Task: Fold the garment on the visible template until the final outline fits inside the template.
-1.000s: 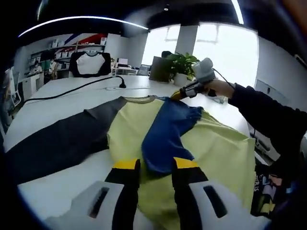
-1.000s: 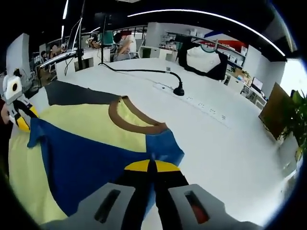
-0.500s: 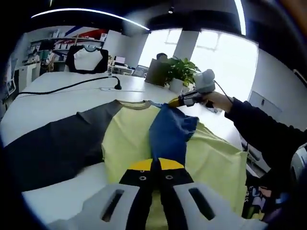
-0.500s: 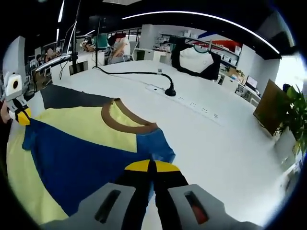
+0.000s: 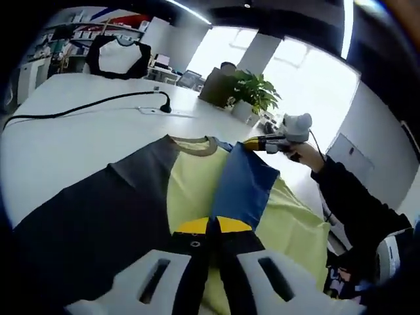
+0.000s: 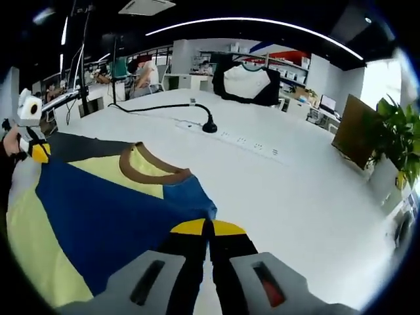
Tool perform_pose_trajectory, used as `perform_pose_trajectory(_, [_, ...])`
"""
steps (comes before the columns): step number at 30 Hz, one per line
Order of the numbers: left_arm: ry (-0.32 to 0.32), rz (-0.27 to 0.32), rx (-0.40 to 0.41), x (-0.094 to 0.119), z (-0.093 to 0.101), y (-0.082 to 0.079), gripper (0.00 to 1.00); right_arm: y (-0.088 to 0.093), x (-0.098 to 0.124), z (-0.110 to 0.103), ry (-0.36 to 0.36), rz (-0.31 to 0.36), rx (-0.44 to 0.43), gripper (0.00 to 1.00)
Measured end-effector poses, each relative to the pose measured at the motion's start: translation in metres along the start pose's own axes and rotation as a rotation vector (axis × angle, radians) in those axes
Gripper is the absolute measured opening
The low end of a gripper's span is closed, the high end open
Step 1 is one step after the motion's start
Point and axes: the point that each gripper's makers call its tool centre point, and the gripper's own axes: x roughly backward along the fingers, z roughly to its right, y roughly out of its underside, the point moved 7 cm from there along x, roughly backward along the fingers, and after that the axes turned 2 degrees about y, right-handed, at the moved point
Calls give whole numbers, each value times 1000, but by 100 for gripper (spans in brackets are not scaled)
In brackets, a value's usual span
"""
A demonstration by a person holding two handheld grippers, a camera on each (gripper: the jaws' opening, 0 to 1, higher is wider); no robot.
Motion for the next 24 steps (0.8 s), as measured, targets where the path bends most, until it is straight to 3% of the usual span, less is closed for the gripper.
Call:
perform_pose_trajectory(10, [-10,-48,-13,-13,-13,-15,2,2,-3,6,52,-18,-29,0])
perform_pose_trajectory(15, [-41,-92,-7,-22,-29,-22,2,4,-2,7,66,-17,-33,0])
perform_pose_trajectory(24, [-84,-112,-2,-31,-40,-23,2,6,-4,7,97,-33,-16,0])
